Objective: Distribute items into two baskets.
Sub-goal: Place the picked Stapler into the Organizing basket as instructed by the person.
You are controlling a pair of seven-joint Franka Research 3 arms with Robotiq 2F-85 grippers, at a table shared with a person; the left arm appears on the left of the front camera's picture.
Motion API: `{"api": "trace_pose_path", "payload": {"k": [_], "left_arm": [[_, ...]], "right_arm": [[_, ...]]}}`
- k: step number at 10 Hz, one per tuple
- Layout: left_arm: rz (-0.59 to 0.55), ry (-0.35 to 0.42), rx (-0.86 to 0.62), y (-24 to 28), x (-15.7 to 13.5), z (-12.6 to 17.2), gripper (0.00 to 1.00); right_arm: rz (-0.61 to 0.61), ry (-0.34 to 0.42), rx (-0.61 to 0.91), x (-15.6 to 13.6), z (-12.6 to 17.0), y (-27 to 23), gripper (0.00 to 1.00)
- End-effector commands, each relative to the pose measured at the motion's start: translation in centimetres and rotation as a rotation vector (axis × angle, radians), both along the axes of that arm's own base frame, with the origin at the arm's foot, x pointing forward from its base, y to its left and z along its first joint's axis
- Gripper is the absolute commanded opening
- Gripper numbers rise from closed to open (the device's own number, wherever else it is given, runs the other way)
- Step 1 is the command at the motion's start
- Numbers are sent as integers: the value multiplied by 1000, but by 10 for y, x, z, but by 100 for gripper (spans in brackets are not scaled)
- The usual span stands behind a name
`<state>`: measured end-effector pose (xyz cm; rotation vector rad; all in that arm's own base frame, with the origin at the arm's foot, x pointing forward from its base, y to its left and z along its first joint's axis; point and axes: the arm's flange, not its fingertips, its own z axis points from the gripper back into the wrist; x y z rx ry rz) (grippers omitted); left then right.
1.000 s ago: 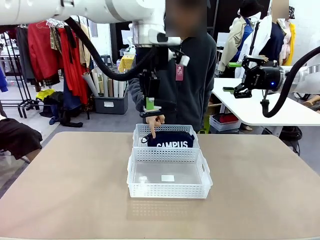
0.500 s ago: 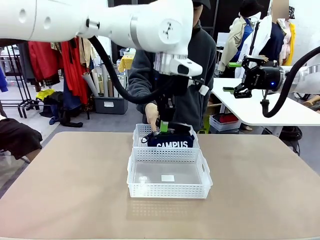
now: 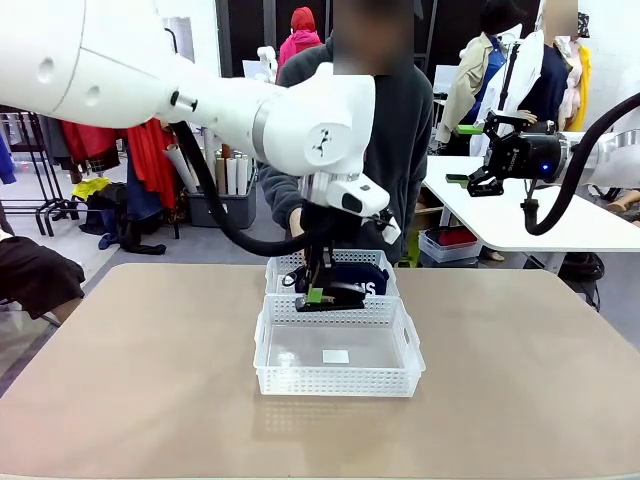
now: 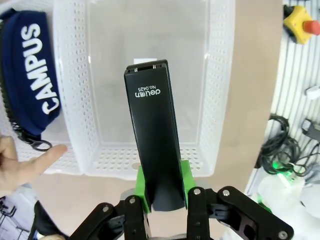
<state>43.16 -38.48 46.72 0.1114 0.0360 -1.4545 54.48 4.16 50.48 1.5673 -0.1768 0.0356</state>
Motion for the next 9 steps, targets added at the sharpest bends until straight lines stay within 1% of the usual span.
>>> {"api": "trace_pose_path", "payload": {"k": [1,3,4,5,6,9], "left_arm": [[3,-46,20,14,1,-19,0],[-23,-26,30,13,7,-43,0],[1,-9,39,11,7,-45,0],[7,-6,25,10,9,-42,0],[-10,7,32,9,8,-45,0],[-10,7,32,9,8,-45,0]], "right_arm": [[3,0,11,-1,2,0,100],[3,0,11,-1,2,0,100],[3,0,11,-1,2,0,100],[3,0,11,-1,2,0,100],[3,0,11,-1,2,0,100],[3,0,11,-1,2,0,100]]}}
